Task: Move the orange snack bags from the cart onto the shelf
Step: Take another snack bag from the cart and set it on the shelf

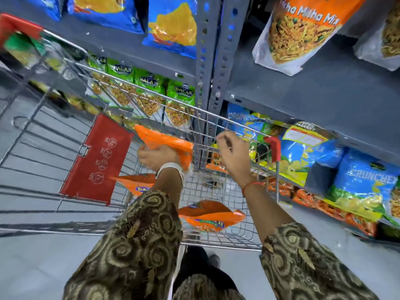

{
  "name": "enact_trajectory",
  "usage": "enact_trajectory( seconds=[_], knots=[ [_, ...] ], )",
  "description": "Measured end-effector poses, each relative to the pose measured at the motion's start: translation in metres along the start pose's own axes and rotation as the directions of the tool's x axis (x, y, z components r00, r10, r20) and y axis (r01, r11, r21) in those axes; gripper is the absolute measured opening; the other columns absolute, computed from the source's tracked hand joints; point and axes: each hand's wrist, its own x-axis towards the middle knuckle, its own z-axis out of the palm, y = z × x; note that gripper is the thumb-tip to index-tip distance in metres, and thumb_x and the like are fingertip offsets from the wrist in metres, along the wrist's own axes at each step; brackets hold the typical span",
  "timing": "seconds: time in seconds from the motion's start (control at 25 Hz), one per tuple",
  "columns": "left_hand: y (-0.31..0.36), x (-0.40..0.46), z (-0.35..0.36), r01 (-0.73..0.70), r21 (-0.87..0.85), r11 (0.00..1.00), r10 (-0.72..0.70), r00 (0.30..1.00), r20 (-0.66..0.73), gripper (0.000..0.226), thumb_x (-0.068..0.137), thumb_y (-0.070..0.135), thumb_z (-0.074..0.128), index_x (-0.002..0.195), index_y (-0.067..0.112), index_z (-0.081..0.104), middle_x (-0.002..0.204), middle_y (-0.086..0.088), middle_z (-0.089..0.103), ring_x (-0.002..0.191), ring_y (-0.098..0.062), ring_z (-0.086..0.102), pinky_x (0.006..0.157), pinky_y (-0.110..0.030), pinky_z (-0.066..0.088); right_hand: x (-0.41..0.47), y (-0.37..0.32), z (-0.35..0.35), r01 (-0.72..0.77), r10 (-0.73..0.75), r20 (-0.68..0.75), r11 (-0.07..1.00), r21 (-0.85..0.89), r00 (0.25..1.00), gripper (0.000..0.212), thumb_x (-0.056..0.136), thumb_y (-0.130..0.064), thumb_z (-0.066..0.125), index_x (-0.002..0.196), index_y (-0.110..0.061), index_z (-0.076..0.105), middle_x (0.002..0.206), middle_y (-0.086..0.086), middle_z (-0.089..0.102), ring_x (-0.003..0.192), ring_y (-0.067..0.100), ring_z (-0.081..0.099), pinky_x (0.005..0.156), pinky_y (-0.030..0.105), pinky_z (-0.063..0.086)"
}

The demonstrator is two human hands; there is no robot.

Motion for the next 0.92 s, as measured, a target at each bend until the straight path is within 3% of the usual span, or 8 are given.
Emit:
enact_trajectory(
  seconds=[0.08,0.16,0.24,0.32,0.44,0.6,0.76,0.92],
  knots=[
    [-0.027,0.035,0.011,0.061,0.267,0.962,-0.105,0.983,0.153,0.05,0.089,0.022,0.052,0.133,0.0,0.043,0.135,-0.023,0.05,0.128,-0.04,0.047,0.106,-0.044,0.034,0.004,0.023,0.016,-0.128,0.146,0.229,0.988,-0.091,0.962,0.02,0.1,-0.027,0.052,0.101,-0.014,0.068,0.076,0.003,0.064,0.069,0.02,0.059,0.068,0.031,0.045],
    [-0.047,0.072,0.027,0.029,0.489,0.872,-0.205,0.928,0.312,0.066,0.084,0.026,0.059,0.139,0.001,0.035,0.142,-0.02,0.048,0.134,-0.037,0.043,0.111,-0.044,0.035,0.012,0.046,0.037,-0.147,0.288,0.503,0.942,-0.301,0.815,0.032,0.098,-0.033,0.056,0.123,-0.014,0.062,0.107,0.011,0.069,0.098,0.029,0.065,0.084,0.036,0.05],
    [-0.05,0.092,0.037,-0.037,0.593,0.804,-0.305,0.831,0.465,0.071,0.081,0.025,0.06,0.143,0.004,0.035,0.143,-0.014,0.049,0.133,-0.033,0.046,0.105,-0.034,0.04,0.019,0.066,0.06,-0.09,0.372,0.66,0.903,-0.42,0.653,0.059,0.092,-0.035,0.067,0.144,-0.016,0.047,0.139,0.015,0.058,0.127,0.033,0.056,0.103,0.041,0.048],
    [-0.047,0.103,0.045,-0.184,0.571,0.8,-0.273,0.736,0.619,0.05,0.09,0.017,0.056,0.139,0.005,0.048,0.143,-0.006,0.051,0.133,-0.029,0.048,0.099,-0.031,0.042,0.023,0.078,0.087,-0.085,0.389,0.713,0.903,-0.422,0.584,0.082,0.083,-0.035,0.078,0.152,-0.021,0.036,0.153,0.01,0.047,0.139,0.03,0.047,0.113,0.04,0.042],
    [-0.042,0.112,0.054,-0.355,0.617,0.703,-0.316,0.622,0.717,0.038,0.095,0.016,0.055,0.131,0.005,0.059,0.148,-0.004,0.048,0.138,-0.026,0.043,0.116,-0.037,0.031,0.023,0.088,0.115,-0.08,0.352,0.753,0.924,-0.373,0.556,0.095,0.077,-0.029,0.084,0.154,-0.021,0.03,0.156,0.003,0.042,0.143,0.024,0.04,0.113,0.028,0.033],
    [-0.055,0.12,0.063,-0.546,0.55,0.632,-0.294,0.488,0.822,0.04,0.091,0.012,0.063,0.128,-0.002,0.059,0.143,-0.02,0.051,0.132,-0.033,0.049,0.107,-0.037,0.038,0.02,0.101,0.141,-0.225,0.302,0.751,0.952,-0.207,0.587,0.084,0.075,-0.007,0.085,0.147,-0.012,0.042,0.148,0.006,0.05,0.134,0.015,0.044,0.092,0.005,0.032],
    [-0.075,0.125,0.063,-0.673,0.476,0.566,-0.29,0.378,0.879,0.04,0.08,0.005,0.072,0.12,0.005,0.067,0.136,-0.011,0.059,0.126,-0.032,0.054,0.102,-0.036,0.044,0.012,0.111,0.156,-0.341,0.317,0.636,0.936,-0.088,0.704,0.075,0.072,-0.004,0.086,0.139,-0.007,0.053,0.141,0.012,0.058,0.123,0.015,0.052,0.096,0.017,0.039],
    [-0.064,0.116,0.05,-0.69,0.46,0.559,-0.251,0.388,0.887,0.04,0.086,0.014,0.069,0.126,0.007,0.064,0.137,-0.012,0.058,0.126,-0.031,0.054,0.1,-0.034,0.045,0.005,0.104,0.153,-0.37,0.32,0.605,0.928,-0.046,0.729,0.068,0.071,-0.005,0.088,0.133,-0.008,0.06,0.135,0.014,0.063,0.122,0.027,0.06,0.105,0.036,0.046]
  ],
)
